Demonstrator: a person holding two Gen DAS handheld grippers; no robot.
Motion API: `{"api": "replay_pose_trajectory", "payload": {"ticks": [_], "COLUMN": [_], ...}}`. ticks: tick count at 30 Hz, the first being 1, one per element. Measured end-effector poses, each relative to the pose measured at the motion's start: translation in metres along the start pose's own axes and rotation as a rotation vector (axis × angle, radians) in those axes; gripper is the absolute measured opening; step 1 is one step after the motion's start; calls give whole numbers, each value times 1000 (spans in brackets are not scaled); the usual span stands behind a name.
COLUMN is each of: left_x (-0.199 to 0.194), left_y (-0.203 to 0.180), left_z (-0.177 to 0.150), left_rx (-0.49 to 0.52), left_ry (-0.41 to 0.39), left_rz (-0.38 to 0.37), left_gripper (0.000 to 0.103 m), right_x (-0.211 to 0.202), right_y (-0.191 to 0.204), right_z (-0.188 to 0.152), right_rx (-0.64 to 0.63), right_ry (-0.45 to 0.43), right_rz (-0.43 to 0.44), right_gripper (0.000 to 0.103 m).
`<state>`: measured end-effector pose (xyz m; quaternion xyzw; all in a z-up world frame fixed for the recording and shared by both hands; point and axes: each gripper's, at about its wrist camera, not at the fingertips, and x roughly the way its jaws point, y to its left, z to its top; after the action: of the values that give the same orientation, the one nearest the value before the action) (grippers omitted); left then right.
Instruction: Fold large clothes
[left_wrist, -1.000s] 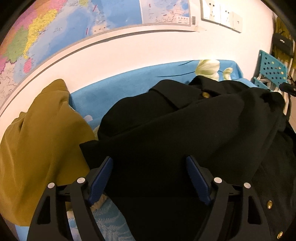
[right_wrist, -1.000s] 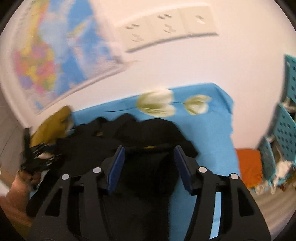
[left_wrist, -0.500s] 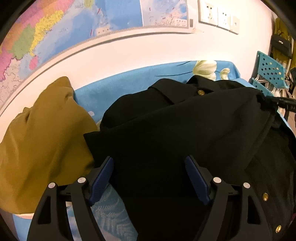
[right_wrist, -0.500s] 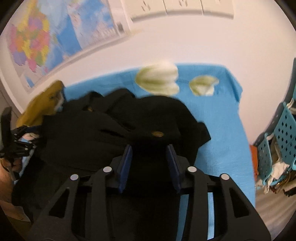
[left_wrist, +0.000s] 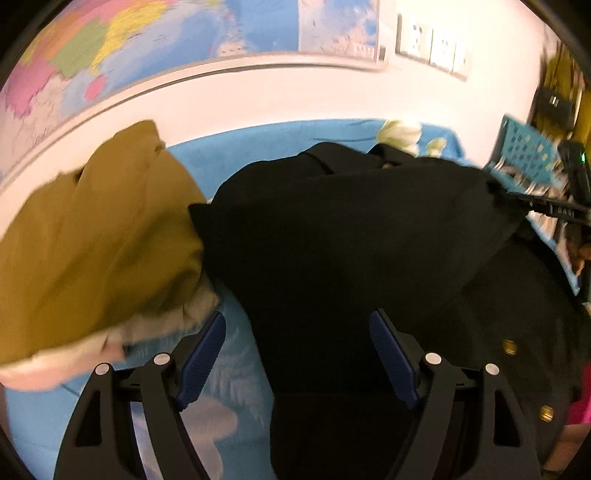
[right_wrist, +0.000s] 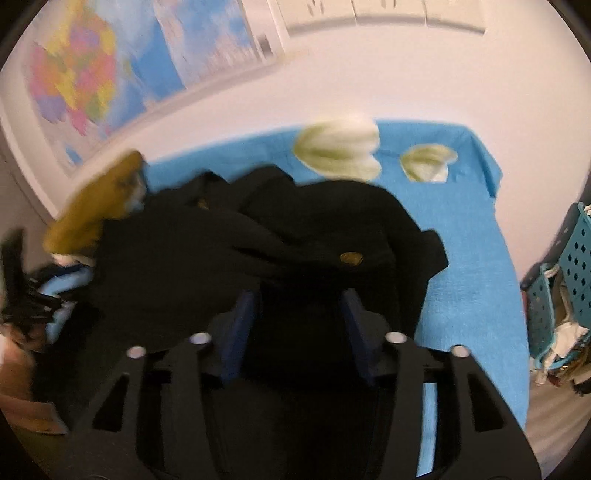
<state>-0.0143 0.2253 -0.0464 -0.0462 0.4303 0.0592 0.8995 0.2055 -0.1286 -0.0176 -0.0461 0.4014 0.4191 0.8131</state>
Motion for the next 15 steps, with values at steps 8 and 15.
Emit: {"api": "replay_pose_trajectory", "payload": {"ticks": [8,15], "left_x": [-38,-57], "left_y": [8,-1], "left_z": [-54,-94], "left_rx": [-79,-129], "left_ry": [23,55], "left_rz": [-151,-321], "left_gripper": [82,87], "right_x": [-70,-97], "right_y": [-6,-19], "right_z": [-60,-138], "right_rx": [87,165], "right_ry": [-21,25], "right_rz": [101,120], "right_gripper": [70,81]}}
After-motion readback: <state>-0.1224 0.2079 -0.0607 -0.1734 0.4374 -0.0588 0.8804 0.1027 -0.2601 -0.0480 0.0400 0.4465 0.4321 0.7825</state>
